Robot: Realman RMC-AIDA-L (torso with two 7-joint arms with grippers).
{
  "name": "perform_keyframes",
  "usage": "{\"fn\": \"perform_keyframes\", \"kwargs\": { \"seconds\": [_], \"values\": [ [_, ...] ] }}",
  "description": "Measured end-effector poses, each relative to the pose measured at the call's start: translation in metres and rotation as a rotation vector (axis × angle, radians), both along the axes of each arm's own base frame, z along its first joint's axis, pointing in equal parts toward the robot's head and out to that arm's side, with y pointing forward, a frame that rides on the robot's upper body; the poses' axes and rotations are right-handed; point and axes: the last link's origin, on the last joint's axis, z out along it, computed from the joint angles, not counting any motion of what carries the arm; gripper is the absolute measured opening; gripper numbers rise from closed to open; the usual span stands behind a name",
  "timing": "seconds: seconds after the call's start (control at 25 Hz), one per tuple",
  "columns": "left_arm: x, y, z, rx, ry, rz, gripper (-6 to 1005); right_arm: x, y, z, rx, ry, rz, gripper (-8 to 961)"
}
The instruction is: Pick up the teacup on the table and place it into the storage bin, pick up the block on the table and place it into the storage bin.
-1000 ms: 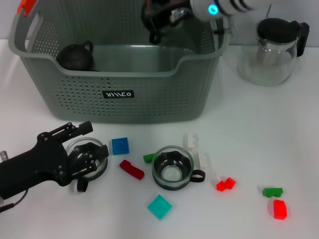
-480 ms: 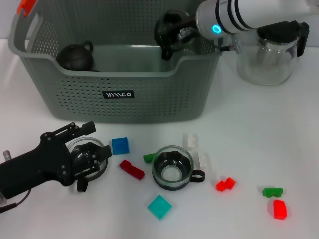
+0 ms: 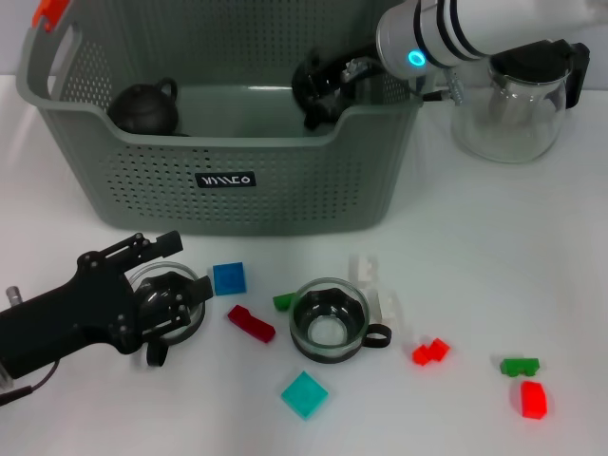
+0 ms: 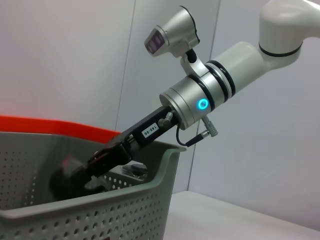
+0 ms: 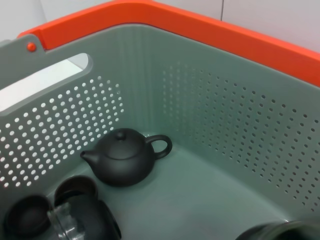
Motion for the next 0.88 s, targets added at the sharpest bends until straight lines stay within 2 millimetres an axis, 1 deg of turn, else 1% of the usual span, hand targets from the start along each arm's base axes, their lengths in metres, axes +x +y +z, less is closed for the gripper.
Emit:
{"fn": "perform_keyframes", "kwargs": {
  "seconds": [0.08, 0.24, 0.28, 0.32, 0.4, 0.48, 0.52, 0.56, 0.64, 0.76, 0.84, 0.88],
  "values": [
    [0.000, 0.000, 0.000, 0.001, 0.001, -0.001, 719, -0.002, 0.000, 0.000, 0.001, -0.004, 0.006, 66],
    [0.000, 0.000, 0.000, 0.002, 0.001, 0.000, 719, -0.007, 0.001, 0.004, 0.006, 0.021, 0.011, 210],
    [-0.001, -0.001, 0.000, 0.003, 0.000, 0.002, 719, -0.008, 0.003, 0.009, 0.019, 0.054, 0.005, 246],
    [-0.001, -0.001, 0.000, 0.005, 0.000, 0.005, 719, -0.010, 0.003, 0.014, 0.027, 0.092, 0.002, 324],
    [-0.002, -0.002, 0.001, 0.006, 0.000, 0.007, 719, -0.011, 0.004, 0.033, 0.060, 0.201, 0.001, 479],
    [-0.002, -0.002, 0.001, 0.007, 0.000, 0.009, 719, -0.010, -0.001, 0.055, 0.076, 0.341, 0.023, 506],
    [-0.002, -0.002, 0.001, 0.007, 0.000, 0.008, 718, -0.003, -0.014, 0.073, 0.061, 0.472, 0.076, 519],
    [-0.002, -0.002, 0.001, 0.007, 0.001, 0.009, 718, -0.003, -0.014, 0.073, 0.061, 0.472, 0.076, 533],
    [-0.002, -0.002, 0.001, 0.007, 0.001, 0.008, 718, 0.008, -0.032, 0.091, 0.032, 0.592, 0.158, 560],
    [-0.002, -0.002, 0.001, 0.007, 0.002, 0.007, 718, 0.040, -0.065, 0.117, 0.002, 0.728, 0.293, 561],
    [-0.002, -0.001, 0.002, 0.007, 0.003, 0.006, 718, 0.064, -0.091, 0.127, -0.016, 0.743, 0.398, 561],
    [-0.002, -0.001, 0.002, 0.007, 0.003, 0.007, 718, 0.075, -0.104, 0.129, -0.029, 0.735, 0.448, 561]
  ]
}}
